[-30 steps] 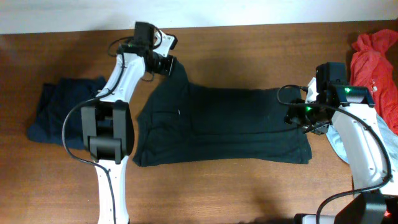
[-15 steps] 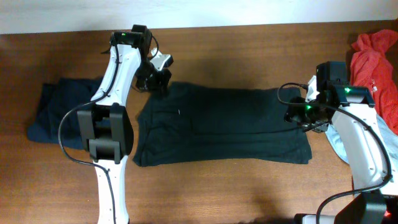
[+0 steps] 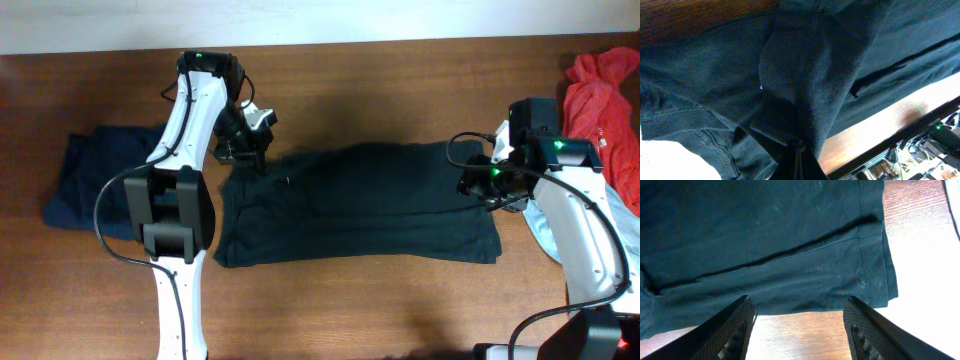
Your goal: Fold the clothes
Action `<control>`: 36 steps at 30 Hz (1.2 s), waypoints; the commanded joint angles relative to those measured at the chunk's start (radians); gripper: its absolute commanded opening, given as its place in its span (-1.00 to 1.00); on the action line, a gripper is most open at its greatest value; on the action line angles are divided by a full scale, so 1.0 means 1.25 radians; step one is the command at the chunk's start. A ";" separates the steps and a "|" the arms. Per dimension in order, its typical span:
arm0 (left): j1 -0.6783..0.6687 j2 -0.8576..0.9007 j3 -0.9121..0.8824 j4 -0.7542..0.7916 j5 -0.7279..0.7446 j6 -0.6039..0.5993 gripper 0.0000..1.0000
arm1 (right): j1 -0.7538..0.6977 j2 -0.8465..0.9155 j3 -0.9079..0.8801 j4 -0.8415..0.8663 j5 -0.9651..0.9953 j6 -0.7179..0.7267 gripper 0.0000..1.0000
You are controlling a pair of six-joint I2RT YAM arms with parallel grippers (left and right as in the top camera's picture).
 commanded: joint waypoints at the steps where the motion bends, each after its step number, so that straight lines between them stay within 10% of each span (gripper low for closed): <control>1: -0.005 0.000 0.012 -0.013 0.003 0.008 -0.99 | -0.002 -0.002 0.008 0.002 -0.005 -0.002 0.21; 36: -0.094 -0.071 -0.102 -0.024 -0.124 -0.093 -0.99 | -0.002 -0.002 0.008 -0.013 -0.005 -0.002 0.21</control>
